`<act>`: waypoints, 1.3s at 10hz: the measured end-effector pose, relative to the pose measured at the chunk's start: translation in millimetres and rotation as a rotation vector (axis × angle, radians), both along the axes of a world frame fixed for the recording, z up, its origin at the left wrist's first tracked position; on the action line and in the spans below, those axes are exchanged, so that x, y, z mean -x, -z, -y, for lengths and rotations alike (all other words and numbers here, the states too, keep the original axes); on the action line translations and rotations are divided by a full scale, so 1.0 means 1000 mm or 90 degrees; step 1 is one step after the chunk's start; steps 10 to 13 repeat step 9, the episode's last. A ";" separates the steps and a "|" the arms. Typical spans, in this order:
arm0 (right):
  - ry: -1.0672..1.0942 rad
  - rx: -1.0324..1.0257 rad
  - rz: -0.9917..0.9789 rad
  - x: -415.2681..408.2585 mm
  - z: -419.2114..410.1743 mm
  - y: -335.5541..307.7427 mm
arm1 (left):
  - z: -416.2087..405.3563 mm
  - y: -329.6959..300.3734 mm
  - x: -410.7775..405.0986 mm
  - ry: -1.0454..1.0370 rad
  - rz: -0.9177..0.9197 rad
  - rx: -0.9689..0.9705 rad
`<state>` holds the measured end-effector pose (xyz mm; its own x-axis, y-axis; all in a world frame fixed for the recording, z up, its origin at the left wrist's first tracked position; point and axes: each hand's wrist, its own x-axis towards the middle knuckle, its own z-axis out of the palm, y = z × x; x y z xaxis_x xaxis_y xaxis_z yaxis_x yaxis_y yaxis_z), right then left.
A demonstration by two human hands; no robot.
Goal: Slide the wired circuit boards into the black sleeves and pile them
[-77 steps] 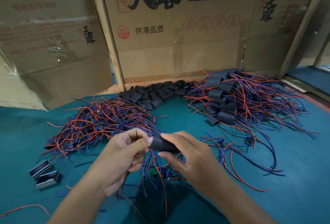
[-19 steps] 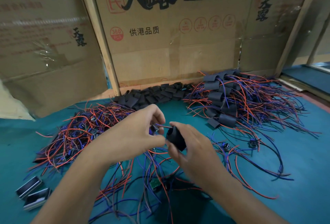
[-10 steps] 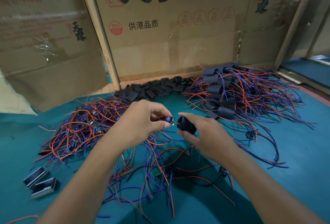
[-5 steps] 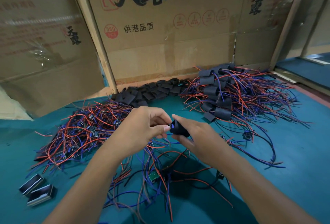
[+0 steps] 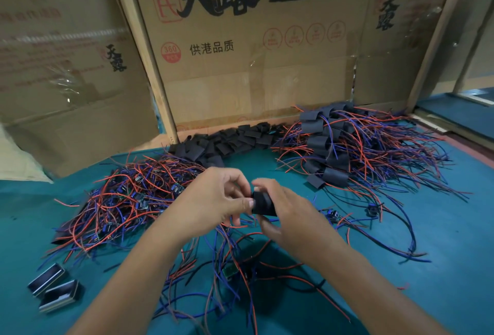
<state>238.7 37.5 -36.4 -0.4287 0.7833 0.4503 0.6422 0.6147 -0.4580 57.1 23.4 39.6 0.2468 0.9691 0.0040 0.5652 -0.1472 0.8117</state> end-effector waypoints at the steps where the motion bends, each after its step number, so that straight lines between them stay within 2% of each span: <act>1: 0.027 0.038 -0.039 0.005 0.004 -0.005 | 0.000 -0.001 -0.001 -0.002 0.029 0.015; 2: 0.041 -0.030 0.008 0.005 0.006 -0.007 | 0.000 0.000 -0.001 -0.007 0.039 0.030; 3: 0.049 -0.096 0.026 0.000 0.002 -0.009 | -0.001 -0.003 0.006 -0.052 -0.063 -0.033; 4: 0.098 -0.079 -0.051 -0.017 -0.011 -0.013 | 0.001 -0.020 0.018 -0.128 -0.094 -0.175; 5: 0.174 -0.061 -0.066 -0.037 -0.031 -0.019 | 0.011 -0.042 0.030 -0.163 -0.030 -0.267; 6: 0.234 -0.028 0.010 -0.053 -0.069 -0.035 | 0.023 -0.058 0.041 -0.182 0.008 -0.320; 7: 0.331 -0.066 0.125 -0.070 -0.119 -0.075 | 0.029 -0.066 0.054 -0.239 0.060 -0.348; 8: 0.413 -0.047 0.182 -0.084 -0.165 -0.114 | 0.031 -0.073 0.061 -0.261 0.148 -0.404; 9: 0.441 -0.013 0.170 -0.096 -0.183 -0.144 | 0.027 -0.078 0.075 -0.300 0.188 -0.439; 13: 0.441 -0.013 0.170 -0.096 -0.183 -0.144 | 0.027 -0.078 0.075 -0.300 0.188 -0.439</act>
